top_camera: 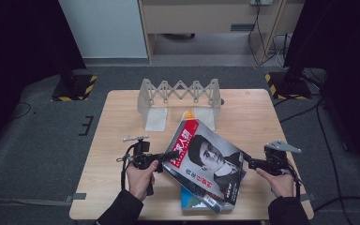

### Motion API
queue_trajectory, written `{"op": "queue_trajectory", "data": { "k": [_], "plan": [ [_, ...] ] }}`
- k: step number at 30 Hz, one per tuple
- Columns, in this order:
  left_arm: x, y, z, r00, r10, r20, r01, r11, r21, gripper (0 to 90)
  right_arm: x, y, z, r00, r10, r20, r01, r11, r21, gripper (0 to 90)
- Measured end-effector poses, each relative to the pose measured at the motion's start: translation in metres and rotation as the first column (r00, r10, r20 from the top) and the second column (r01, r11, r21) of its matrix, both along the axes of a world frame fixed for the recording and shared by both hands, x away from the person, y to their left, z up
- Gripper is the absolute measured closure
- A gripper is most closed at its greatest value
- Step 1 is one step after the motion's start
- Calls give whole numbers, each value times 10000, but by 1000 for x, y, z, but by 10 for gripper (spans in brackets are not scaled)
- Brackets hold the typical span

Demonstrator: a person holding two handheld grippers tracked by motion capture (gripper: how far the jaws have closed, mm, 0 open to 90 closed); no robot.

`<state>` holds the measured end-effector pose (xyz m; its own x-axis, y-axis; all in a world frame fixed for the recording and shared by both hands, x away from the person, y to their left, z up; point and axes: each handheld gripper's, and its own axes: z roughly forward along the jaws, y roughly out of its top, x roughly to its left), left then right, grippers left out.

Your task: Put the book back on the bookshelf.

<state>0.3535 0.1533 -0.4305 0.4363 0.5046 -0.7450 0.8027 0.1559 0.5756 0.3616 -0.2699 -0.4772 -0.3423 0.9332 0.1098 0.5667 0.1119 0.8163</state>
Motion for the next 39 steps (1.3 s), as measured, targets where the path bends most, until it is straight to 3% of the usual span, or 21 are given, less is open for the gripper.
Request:
{"op": "queue_trajectory", "data": {
  "k": [5, 10, 15, 22, 28, 39],
  "plan": [
    [1, -7, 6, 9999, 21, 117, -19, 9999, -136, 855, 3, -13, -5, 9989, -475, 0, 475, 9985, -255, 87],
    [4, -14, 14, 9999, -60, 130, 68, 9981, -620, 856, 7, -24, -10, 9961, -882, -89, 877, 9951, -460, 90],
    [5, -27, 26, 9991, -168, 379, 193, 9975, -677, 856, 8, -33, -13, 9926, -1205, -164, 1194, 9912, -563, 94],
    [5, -45, 29, 9982, -407, 451, 437, 9967, -679, 856, 10, -47, -18, 9867, -1617, -182, 1602, 9848, -676, 95],
    [7, -41, 37, 9978, -343, 575, 398, 9944, -974, 856, 13, -52, -23, 9863, -1621, -321, 1589, 9837, -842, 95],
    [12, -22, 60, 9915, 275, 1272, -126, 9931, -1164, 856, 15, -49, -30, 9886, -1368, -624, 1294, 9855, -1101, 96]
  ]
}}
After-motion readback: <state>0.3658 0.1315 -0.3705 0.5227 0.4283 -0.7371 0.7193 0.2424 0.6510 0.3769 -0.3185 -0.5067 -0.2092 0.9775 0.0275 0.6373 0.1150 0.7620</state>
